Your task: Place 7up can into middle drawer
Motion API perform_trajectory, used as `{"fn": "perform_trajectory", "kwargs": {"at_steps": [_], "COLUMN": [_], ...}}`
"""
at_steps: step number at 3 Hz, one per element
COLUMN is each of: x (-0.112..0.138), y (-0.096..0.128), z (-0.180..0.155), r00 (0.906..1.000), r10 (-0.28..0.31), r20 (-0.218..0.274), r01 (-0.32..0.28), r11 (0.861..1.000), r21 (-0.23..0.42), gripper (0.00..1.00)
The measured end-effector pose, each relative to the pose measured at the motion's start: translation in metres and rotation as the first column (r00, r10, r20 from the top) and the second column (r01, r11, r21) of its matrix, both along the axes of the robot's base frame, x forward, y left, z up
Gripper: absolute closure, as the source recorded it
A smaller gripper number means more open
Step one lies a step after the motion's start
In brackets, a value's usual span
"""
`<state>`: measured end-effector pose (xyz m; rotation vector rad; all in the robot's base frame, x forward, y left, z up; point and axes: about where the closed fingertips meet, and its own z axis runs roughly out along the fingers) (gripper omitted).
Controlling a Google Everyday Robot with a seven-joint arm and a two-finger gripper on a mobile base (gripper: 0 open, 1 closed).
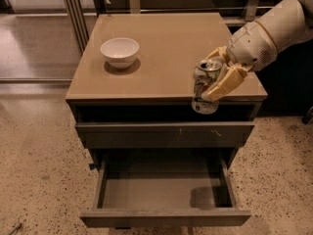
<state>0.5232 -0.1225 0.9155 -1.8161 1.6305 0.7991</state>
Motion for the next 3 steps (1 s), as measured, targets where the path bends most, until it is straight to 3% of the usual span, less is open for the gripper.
{"fn": "perform_trajectory", "kwargs": {"at_steps": [1,2,3], "x": [-0.004,-0.024,-0.044], "y": [0.009,0.013,-0.003], "z": [-0.012,-0.028,-0.079], "r00": [0.9994,0.9904,0.9777], "r10": [-0.002,-0.029,-0.104], "r20": [0.035,0.135,0.182], "r01": [0.003,0.036,0.107], "r11": [0.999,0.998,0.994], "r21": [-0.035,-0.052,-0.010], "gripper": [1.00,1.00,1.00]}}
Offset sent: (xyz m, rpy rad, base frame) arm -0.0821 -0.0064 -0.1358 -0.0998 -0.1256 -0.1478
